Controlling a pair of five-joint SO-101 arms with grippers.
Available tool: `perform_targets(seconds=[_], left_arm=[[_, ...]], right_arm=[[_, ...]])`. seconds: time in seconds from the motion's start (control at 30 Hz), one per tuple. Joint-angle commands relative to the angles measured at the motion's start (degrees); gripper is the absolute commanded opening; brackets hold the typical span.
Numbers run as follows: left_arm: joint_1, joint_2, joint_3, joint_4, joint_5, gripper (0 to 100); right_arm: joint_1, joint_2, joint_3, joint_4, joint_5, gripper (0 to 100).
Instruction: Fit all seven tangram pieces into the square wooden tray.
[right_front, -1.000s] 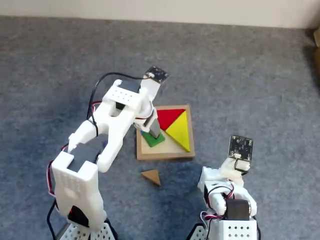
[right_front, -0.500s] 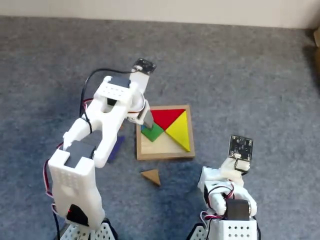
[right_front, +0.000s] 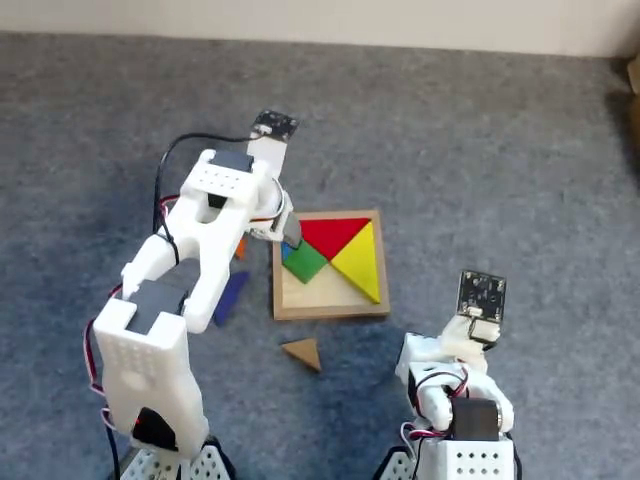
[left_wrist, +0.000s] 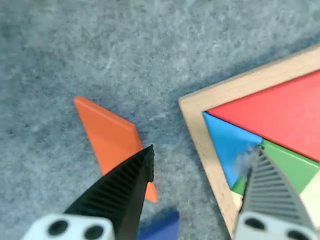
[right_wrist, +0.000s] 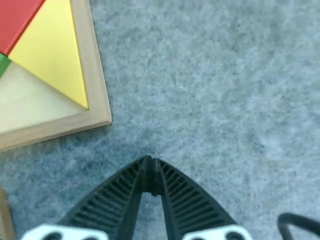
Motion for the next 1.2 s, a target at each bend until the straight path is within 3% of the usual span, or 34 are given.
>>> perform_targets(seconds=[0.0,0.5,0.7,0.97,1.17], left_arm=[[-1.0,-6.4,0.4,-0.5,0.5,29],[-10.9,-10.1,2.9,-0.9,0.7,29],[-14.3,-10.0,2.7,-0.9,4.0,29],[-13.7,-0.1,-3.8,-0.4,3.9,29],[-12.0,6.4,-11.1,6.1,3.3,29]], right_arm=[[0.7,-1.1,8.7,0.4,0.4,1.5],[0.7,-0.8,8.7,0.3,0.4,1.5],[0.7,-0.8,8.7,0.1,0.4,1.5],[0.7,-0.8,8.7,0.1,0.4,1.5],[0.7,-0.8,8.7,0.0,0.4,1.5]])
